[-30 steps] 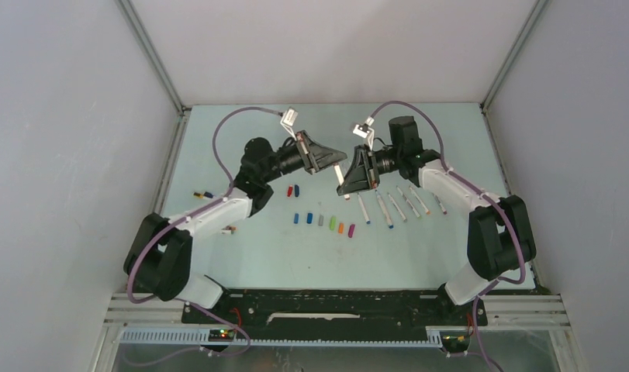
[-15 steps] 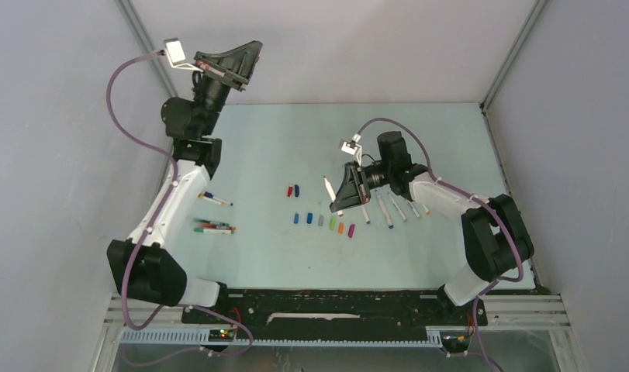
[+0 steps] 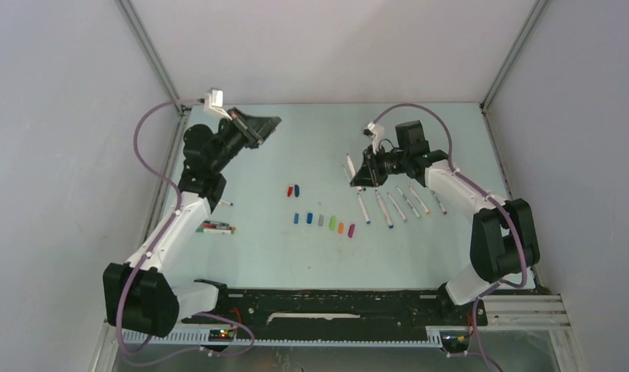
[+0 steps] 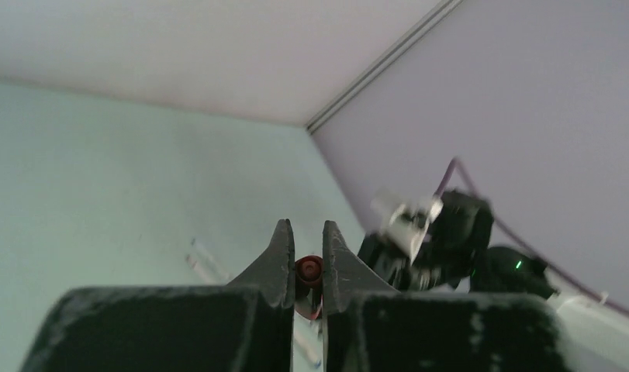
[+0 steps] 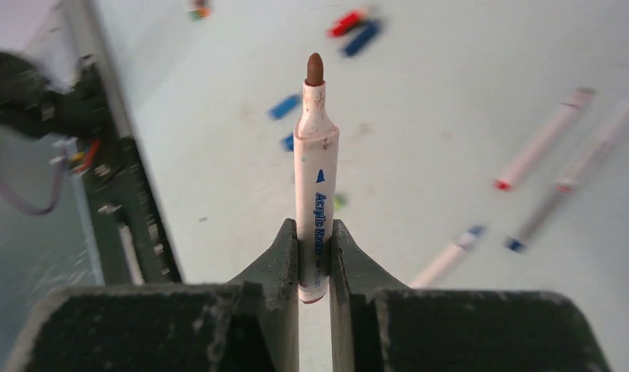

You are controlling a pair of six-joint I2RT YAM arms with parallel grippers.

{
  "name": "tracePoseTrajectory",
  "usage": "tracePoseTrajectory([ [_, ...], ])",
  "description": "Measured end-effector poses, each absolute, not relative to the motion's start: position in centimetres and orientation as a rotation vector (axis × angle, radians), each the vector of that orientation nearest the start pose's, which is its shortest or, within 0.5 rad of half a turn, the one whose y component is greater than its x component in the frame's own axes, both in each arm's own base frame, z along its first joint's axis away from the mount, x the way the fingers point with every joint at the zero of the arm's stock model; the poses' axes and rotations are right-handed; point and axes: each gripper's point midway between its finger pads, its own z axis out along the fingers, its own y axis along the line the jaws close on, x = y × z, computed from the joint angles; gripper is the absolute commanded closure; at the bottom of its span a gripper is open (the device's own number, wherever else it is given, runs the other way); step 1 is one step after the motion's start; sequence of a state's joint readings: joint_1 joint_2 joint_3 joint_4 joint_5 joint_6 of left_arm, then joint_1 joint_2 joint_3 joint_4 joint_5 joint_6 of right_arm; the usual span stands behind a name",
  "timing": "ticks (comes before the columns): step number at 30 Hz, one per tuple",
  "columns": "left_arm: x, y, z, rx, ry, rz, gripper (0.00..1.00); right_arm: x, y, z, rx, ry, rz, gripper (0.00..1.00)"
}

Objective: Open the pen caps
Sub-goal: Place the pen at the center of the board.

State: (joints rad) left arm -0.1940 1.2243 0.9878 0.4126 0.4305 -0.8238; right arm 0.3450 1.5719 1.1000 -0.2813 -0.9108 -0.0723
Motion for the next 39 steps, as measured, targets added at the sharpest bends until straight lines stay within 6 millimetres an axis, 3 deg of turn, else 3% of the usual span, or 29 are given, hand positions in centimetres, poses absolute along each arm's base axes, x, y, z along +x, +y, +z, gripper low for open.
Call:
tracePoseTrajectory([
  [5,35.7,-17.4,30.6,-0.115,1.692,-1.091,1.00,36.1,22.6,14.0,-0.769,2.189,0.941,1.00],
  [8,34.8,-17.3,27.7,-0.130,1.762,-1.080,1.00,39.3,20.6,11.7,-0.689,2.299,0.845,1.00],
  [12,34.3,-17.2,25.2,-0.150,1.822,-1.073,1.00,41.5,18.7,8.5,-0.635,2.426,0.770,1.00],
  [20,34.7,-17.9,24.0,-0.152,1.851,-1.121,1.00,42.6,17.9,3.7,-0.625,2.611,0.728,0.98],
  [25,34.6,-18.4,23.3,-0.152,1.863,-1.143,0.99,42.1,17.3,2.1,-0.615,2.684,0.700,0.94],
  [39,33.9,-20.0,22.9,-0.115,1.881,-1.177,0.97,42.6,17.5,1.6,-0.615,2.728,0.640,0.71],
])
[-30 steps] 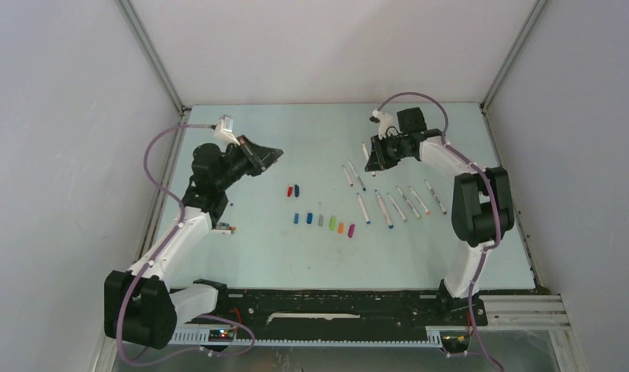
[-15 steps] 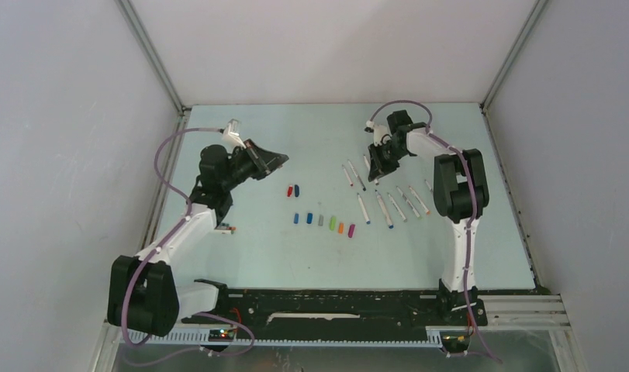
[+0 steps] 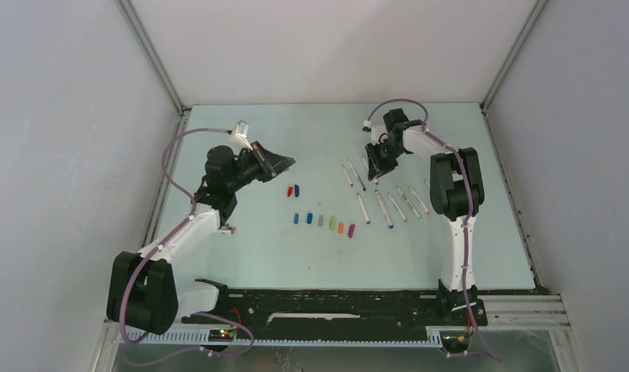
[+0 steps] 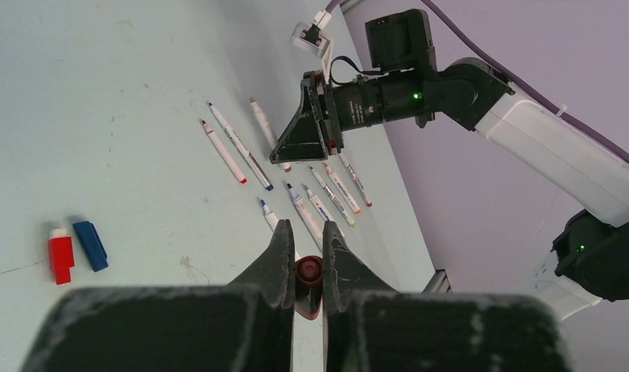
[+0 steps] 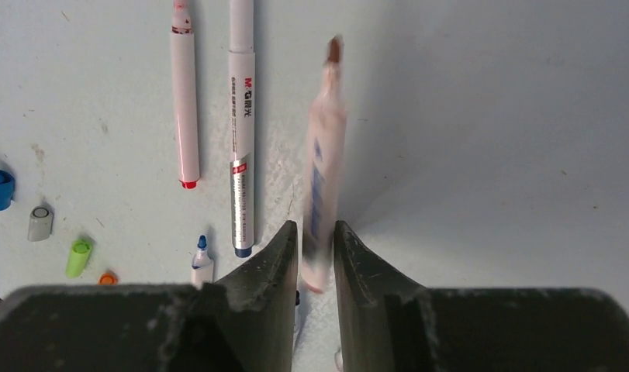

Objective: Open the pen caps
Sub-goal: Place the pen at the center of the board.

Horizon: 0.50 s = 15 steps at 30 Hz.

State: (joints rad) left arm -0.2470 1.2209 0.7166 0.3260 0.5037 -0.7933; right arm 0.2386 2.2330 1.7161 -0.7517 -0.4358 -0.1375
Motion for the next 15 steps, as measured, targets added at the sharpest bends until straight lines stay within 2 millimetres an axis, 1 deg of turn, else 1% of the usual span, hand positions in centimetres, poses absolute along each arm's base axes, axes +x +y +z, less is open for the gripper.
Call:
tracePoseTrajectory([
  [3,33.6,-20.4,22.7,-0.106,1.894,-1.180,0.96,42.5,17.6,1.6,-0.609,2.732,0.645,0.65],
  [6,33.2,-20.9,22.0,-0.100,1.926,-1.173,0.96,42.5,17.7,1.6,-0.607,2.734,0.650,0.64],
  [10,32.6,-21.5,20.8,-0.091,1.974,-1.154,0.95,42.4,17.8,1.8,-0.609,2.732,0.659,0.63],
  [13,32.3,-21.9,19.6,-0.083,2.019,-1.126,0.94,42.3,17.8,1.9,-0.611,2.729,0.660,0.60],
  [15,32.2,-22.2,18.6,-0.077,2.064,-1.097,0.95,41.8,17.7,2.2,-0.616,2.731,0.661,0.57],
])
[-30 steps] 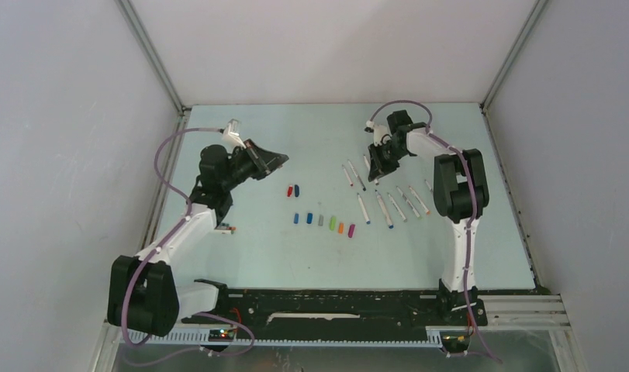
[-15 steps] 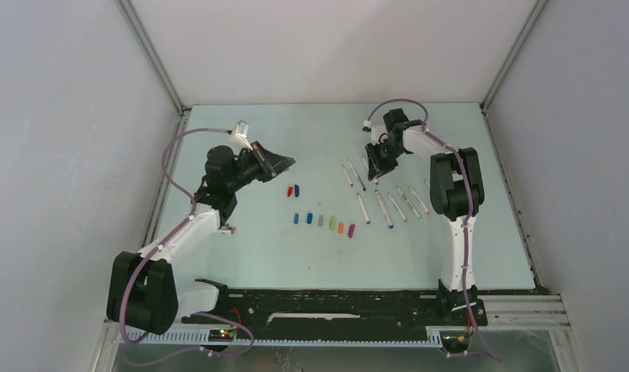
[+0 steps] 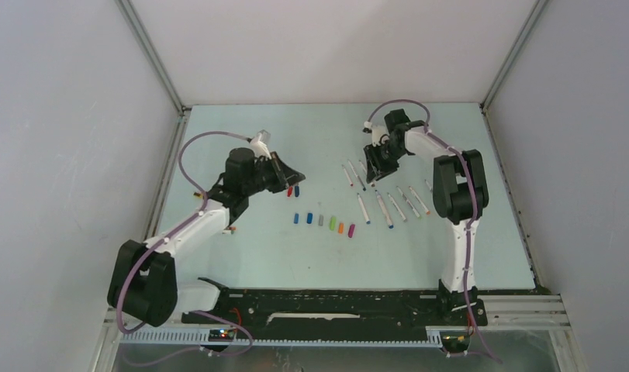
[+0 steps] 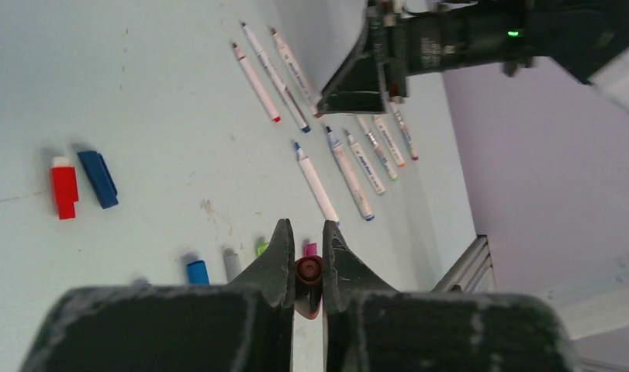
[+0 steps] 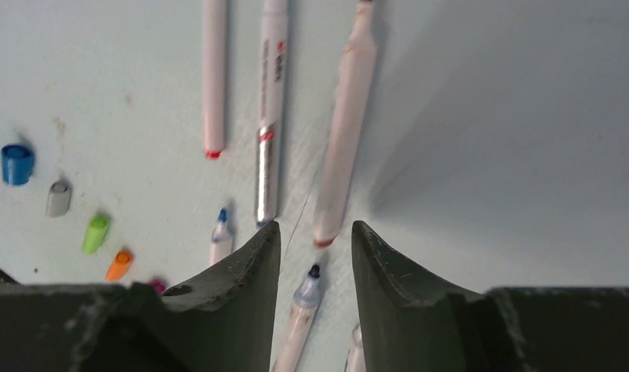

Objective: Open the pen caps
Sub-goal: Place the pen at the center of the board.

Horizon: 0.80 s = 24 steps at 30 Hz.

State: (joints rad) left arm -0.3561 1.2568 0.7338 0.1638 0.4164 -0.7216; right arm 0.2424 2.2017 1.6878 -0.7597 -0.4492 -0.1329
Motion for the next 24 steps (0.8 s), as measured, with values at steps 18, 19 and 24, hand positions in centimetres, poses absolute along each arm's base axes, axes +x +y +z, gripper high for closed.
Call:
tracePoseTrajectory([
  [18,35.7,-23.3,7.4,-0.124,2.525,-0.499,0.91,33.7,18.1,15.8,-0.917,2.266,0.899,0.43],
  [19,35.9,-23.1,6.7,-0.130,2.544,-0.465,0.90,33.6,18.0,15.7,-0.917,2.268,0.910,0.43],
  [24,37.4,-23.0,4.8,-0.130,2.583,-0.375,0.87,33.3,17.9,14.6,-0.916,2.285,0.963,0.43],
])
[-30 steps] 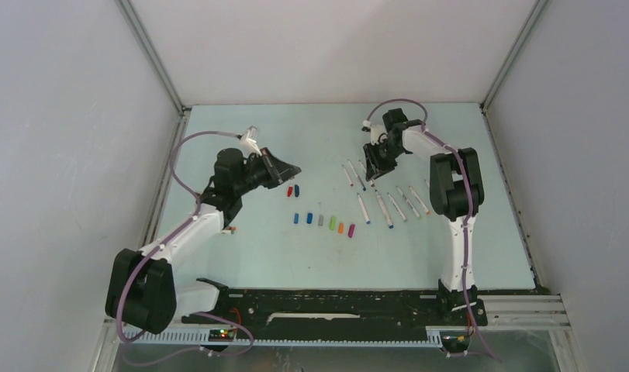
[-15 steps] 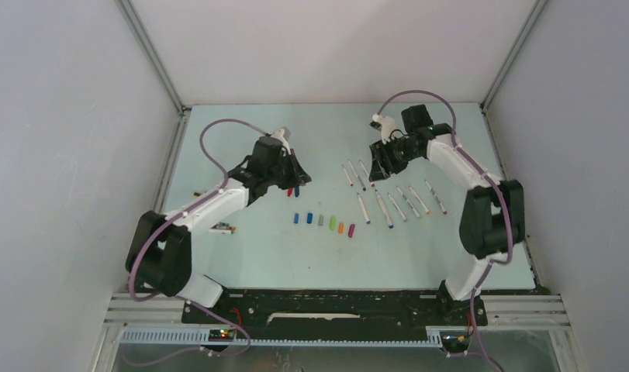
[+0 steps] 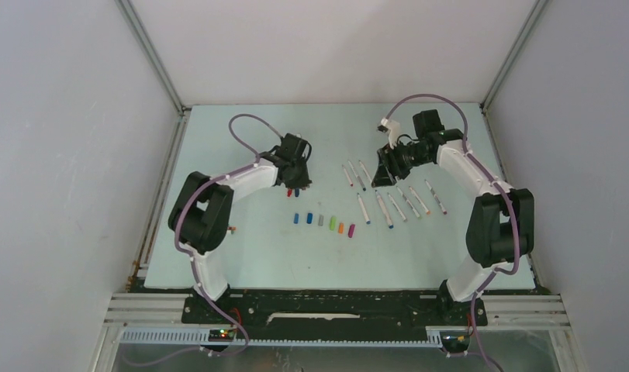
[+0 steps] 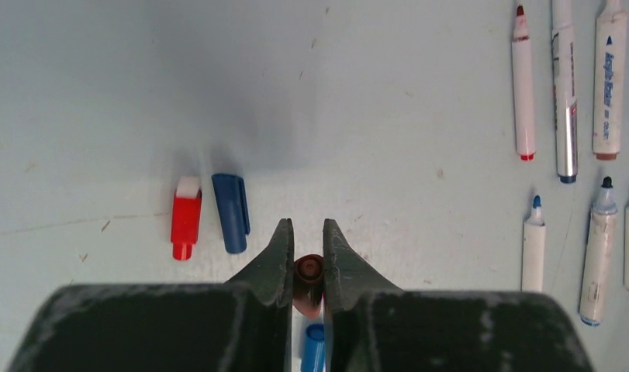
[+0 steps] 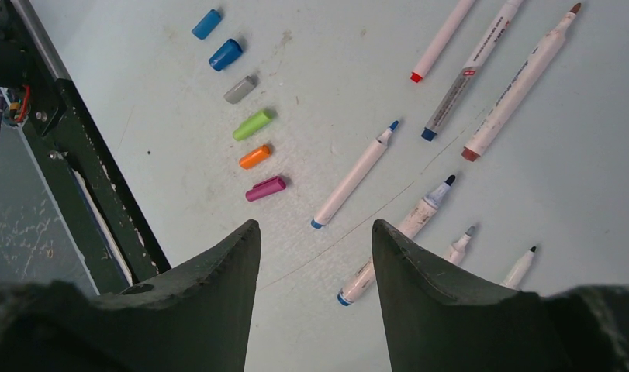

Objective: Open the pen caps
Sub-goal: Place the pen at the center of the board, then place the pen cap at the center of the board.

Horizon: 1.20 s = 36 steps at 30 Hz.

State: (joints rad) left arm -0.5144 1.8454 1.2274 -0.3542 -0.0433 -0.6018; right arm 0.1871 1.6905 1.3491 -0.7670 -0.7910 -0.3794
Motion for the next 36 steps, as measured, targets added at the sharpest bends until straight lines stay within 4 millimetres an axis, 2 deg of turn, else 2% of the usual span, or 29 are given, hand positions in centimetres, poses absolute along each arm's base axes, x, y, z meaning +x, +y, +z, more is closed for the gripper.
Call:
tracePoseTrajectory([
  [7,38.7,-23.5,4.3,-0.122,2.588,-0.355,0.81,33.1,18.0,14.6,-0.920,2.277,0.994,0.43],
  [19,38.0,-22.9,2.0,-0.111,2.663,-0.290,0.72,33.2,17.6,14.7,-0.901,2.273,1.012,0.43],
  [28,38.3,-23.1,2.5,-0.100,2.655,-0.295,0.71,33.3,17.5,14.8,-0.895,2.270,1.022,0.43],
  [31,38.5,-23.2,3.9,-0.100,2.624,-0.315,0.71,33.2,17.5,14.8,-0.893,2.267,1.029,0.43],
  [33,38.8,-23.3,5.8,-0.101,2.578,-0.342,0.71,33.2,17.5,14.9,-0.893,2.264,1.034,0.43],
  [36,38.8,-22.9,9.9,-0.110,2.464,-0.387,0.71,33.2,17.5,14.9,-0.894,2.261,1.037,0.43],
])
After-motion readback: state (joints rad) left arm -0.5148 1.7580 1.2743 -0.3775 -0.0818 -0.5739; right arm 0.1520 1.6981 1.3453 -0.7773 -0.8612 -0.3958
